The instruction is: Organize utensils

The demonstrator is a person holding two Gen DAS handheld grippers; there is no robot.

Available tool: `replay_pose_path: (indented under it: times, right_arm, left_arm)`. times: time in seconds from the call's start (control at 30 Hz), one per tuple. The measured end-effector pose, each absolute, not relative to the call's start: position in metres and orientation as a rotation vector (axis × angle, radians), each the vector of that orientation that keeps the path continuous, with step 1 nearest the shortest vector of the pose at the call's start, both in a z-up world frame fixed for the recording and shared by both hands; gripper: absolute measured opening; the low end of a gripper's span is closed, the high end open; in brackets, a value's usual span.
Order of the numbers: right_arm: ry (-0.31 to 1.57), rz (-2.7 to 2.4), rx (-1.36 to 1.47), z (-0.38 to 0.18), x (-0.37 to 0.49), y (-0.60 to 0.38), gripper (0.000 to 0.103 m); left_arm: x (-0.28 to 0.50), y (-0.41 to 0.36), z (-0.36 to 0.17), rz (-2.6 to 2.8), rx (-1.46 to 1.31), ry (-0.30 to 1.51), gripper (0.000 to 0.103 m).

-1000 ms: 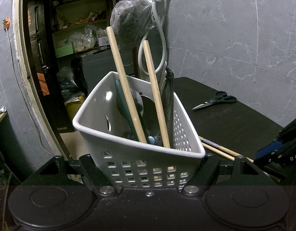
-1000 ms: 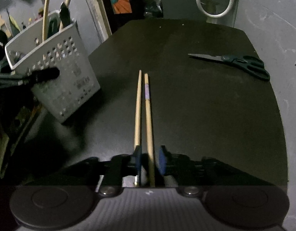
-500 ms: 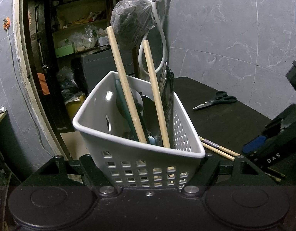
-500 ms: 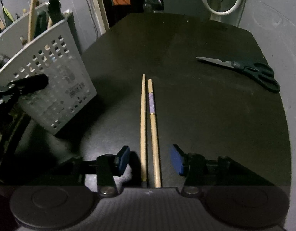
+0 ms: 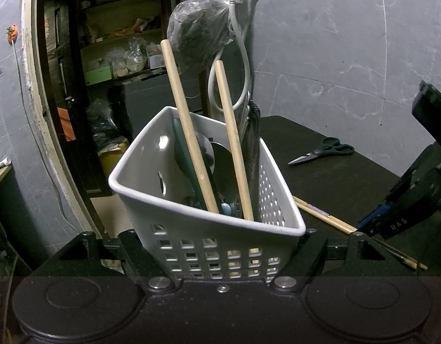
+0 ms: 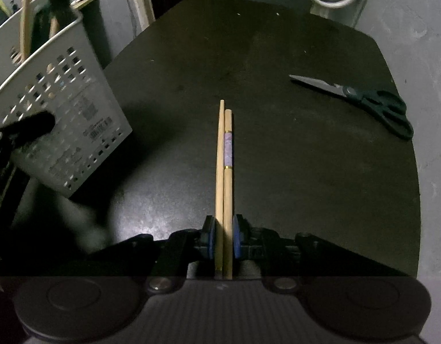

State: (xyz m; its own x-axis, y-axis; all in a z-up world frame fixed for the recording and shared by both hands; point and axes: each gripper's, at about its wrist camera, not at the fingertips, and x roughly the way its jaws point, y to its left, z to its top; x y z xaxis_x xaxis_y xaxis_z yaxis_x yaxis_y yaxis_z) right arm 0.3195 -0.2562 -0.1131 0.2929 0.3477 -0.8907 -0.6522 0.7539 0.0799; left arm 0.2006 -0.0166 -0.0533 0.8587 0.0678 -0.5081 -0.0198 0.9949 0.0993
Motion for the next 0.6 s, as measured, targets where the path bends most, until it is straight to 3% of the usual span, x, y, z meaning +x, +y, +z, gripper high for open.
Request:
replay_pose_path:
  times: [0.03,0.07,0.17,0.23,0.33,0.6]
  right_arm:
    - [1.093,0.691,-0.323,-0.112,0.323,-0.256,0.022]
    - [1.102,0.700,-0.320,-0.112,0.327,-0.254,0.032]
    - [1.103,0.702,-0.337,-0.112,0.333,-0.248,0.034]
    - [1.101,0.695,-0.352,-0.112,0.335,-0.243,0.032]
    - [1.102,0.683,-0.355,-0.113,0.336,-0.239,0.015]
    - [1.069,0.701,-0.377,-0.114,0.331,-0.238,0.013]
  left_arm:
    - [0.201,-0.017,-0.053,0.046,0.092,0.536,0.078]
    - [0.201,-0.017,-0.053,0.046,0.091,0.536,0.078]
    - [0.201,-0.017,-0.053,0.047,0.091,0.536,0.078]
    - [0.201,-0.017,-0.053,0.047,0.090,0.537,0.078]
    - [0.200,-0.017,-0.053,0.049,0.087,0.536,0.078]
    - [0.200,-0.017,-0.051,0.055,0.078,0.532,0.078]
